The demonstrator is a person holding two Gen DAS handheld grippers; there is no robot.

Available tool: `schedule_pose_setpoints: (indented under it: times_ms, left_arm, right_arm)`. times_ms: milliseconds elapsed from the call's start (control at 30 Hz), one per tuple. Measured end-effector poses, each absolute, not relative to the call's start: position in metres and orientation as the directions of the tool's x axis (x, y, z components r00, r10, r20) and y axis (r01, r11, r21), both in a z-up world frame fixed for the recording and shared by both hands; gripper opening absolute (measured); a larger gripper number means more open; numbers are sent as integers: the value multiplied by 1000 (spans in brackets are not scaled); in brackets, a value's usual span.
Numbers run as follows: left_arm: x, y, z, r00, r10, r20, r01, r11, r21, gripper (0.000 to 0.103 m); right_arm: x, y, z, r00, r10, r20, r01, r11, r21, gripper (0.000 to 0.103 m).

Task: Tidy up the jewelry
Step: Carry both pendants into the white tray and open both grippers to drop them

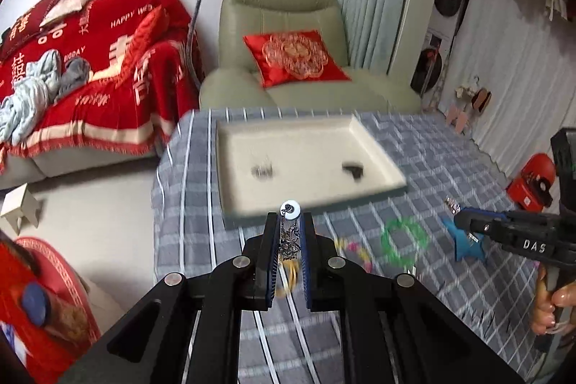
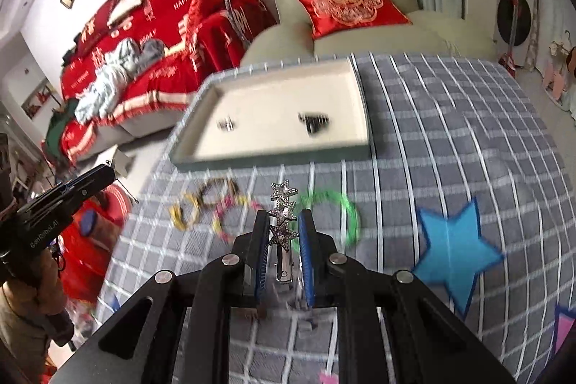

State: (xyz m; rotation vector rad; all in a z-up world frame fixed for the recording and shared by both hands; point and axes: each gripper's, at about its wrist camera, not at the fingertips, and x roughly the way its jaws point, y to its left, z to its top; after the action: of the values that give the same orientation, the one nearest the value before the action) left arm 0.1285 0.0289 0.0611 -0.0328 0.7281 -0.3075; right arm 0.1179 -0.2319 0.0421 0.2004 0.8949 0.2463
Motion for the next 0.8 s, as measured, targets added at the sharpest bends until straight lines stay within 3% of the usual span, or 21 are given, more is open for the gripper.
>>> schedule_pose_setpoints:
  times_ms: [333, 800]
  left_arm:
    - [229, 24, 88, 740, -224, -635, 214, 972, -93, 27]
    - [301, -1, -28, 600, -164, -783, 166, 983, -79, 27]
  right_arm:
    - [219, -223, 62, 586, 321, -744, -126, 943, 308, 18]
    - [319, -231, -20, 536, 254, -805, -18, 957, 289, 18]
